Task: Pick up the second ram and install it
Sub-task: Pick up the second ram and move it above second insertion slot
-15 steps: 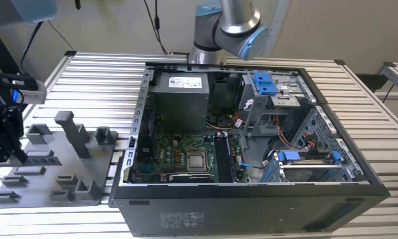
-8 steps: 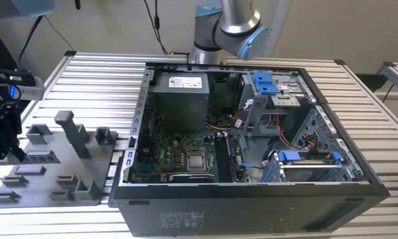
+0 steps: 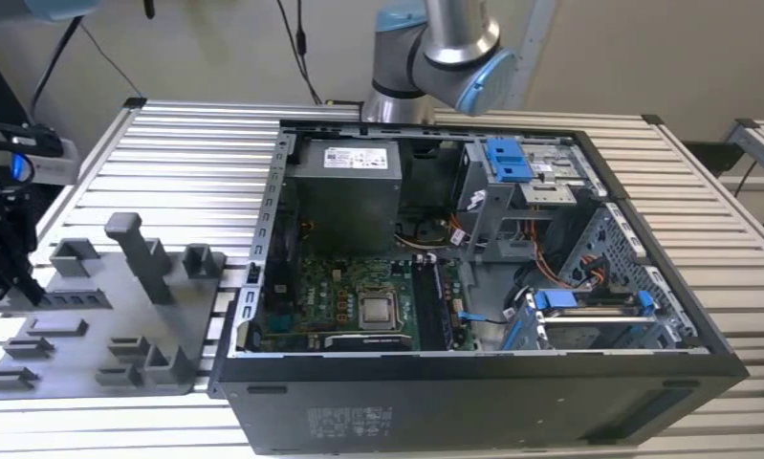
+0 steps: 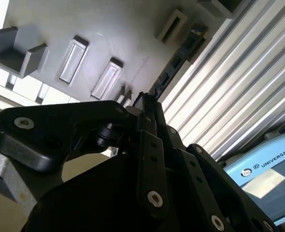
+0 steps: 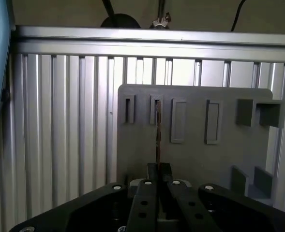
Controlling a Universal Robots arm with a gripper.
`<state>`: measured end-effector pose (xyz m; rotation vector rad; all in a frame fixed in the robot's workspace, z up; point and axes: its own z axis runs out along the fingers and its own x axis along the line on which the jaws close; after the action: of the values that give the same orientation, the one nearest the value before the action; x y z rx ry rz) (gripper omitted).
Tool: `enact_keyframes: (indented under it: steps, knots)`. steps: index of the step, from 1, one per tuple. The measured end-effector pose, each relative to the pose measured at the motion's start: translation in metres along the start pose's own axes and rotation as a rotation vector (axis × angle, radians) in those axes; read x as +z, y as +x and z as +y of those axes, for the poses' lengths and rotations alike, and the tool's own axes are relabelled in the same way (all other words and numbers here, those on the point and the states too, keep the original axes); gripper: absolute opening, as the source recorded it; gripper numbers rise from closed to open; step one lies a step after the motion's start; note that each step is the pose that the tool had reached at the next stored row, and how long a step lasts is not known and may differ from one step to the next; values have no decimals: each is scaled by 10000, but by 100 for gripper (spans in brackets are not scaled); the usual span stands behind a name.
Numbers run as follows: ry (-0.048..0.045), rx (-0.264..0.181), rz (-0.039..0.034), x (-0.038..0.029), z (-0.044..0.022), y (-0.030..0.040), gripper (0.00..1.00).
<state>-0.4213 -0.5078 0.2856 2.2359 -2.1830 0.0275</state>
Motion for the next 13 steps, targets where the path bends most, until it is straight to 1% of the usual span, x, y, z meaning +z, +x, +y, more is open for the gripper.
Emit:
enact_keyframes:
  steps: [13]
  knots:
    - [-1,1,0,-157,0,3,14]
